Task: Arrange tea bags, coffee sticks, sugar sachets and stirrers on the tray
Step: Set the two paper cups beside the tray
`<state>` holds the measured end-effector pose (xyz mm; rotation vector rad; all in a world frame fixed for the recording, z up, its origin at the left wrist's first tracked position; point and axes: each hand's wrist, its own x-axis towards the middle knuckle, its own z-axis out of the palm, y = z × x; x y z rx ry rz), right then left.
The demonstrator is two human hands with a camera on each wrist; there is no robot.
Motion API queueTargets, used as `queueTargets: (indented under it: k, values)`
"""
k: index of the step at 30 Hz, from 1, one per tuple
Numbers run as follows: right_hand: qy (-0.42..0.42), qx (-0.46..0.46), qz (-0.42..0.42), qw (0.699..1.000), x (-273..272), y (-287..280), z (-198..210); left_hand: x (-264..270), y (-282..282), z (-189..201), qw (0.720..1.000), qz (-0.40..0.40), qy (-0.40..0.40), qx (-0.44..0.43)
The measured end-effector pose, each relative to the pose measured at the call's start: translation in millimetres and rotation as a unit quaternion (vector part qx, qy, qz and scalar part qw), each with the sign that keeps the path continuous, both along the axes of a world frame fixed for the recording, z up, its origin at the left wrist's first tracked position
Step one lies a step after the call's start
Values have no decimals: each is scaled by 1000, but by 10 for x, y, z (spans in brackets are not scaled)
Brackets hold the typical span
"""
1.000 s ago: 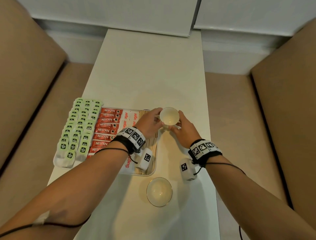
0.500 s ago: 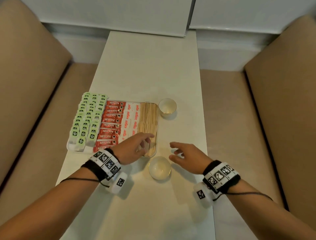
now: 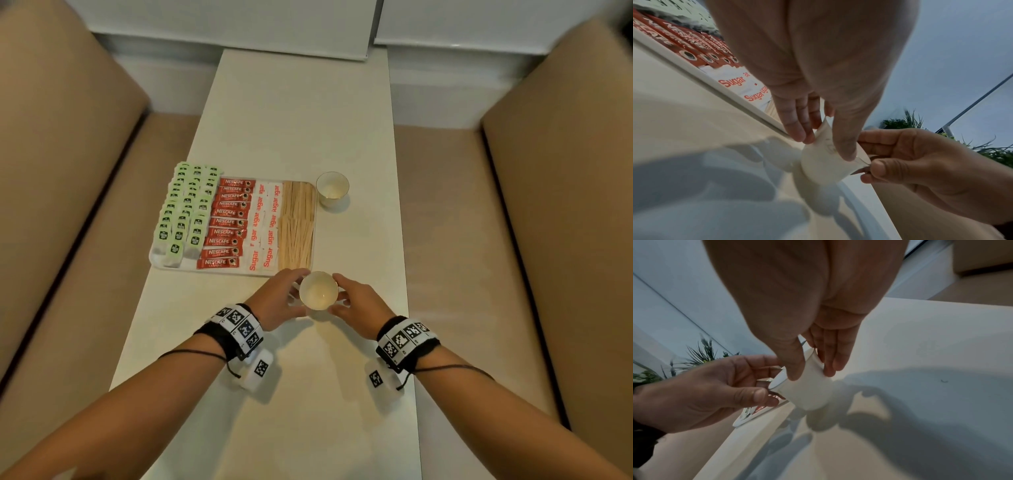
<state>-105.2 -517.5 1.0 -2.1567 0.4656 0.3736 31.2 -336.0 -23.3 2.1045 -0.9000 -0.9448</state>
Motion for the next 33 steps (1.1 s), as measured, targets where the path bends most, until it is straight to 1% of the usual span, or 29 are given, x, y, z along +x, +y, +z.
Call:
queueTargets:
  k: [5,9,15,18,23,26,29,33]
  values:
    - [-12,3,-6,1000,83,-53,61,21,-136,7,1000,12,-12,-10]
    - [-25,2,-10,1000,147,-158,93,102,-280,21,999,1,-37,-20]
    - [-80,-20,-51,995,507,-440,260,474,-671,134,996,29,-83,-32]
    - [-85,-29,-55,994,719,-576,301,653,-844,148,994,41,-95,-32]
    - [-63,-32,-61,996,978,-688,220,818,-1036,36,994,75,-82,-25]
    - [-45,-32,-71,996,1050,-718,101,878,-1102,-99,995,74,-68,-25]
    - [-46,-34,-74,996,1106,-742,4,933,-1133,-182,995,76,-66,-23]
    - [-53,-19,-78,995,1160,-778,10,1021,-1179,-202,996,59,-66,-32]
